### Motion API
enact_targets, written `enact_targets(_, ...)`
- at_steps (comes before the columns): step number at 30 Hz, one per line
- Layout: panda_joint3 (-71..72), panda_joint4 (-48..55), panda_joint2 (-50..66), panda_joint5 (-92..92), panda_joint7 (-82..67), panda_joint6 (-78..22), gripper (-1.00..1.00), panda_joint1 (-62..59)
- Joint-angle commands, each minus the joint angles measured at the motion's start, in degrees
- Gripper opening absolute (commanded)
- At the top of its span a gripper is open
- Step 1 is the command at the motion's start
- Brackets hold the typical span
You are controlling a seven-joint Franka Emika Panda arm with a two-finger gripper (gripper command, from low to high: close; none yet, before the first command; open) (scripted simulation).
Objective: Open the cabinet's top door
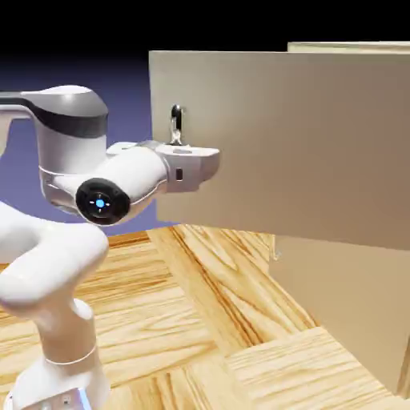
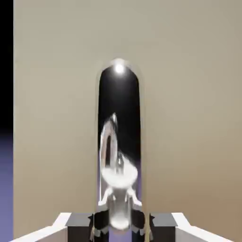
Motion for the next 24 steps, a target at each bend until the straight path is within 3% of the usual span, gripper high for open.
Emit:
enact_targets(1,-2.0,1.5,2.1,-2.0,-1.0,-1.5,-1.00,0.7)
enact_targets(24,-46.5,45.5,48.1,-23.8,-24.6,-40.4,-1.00,34.1)
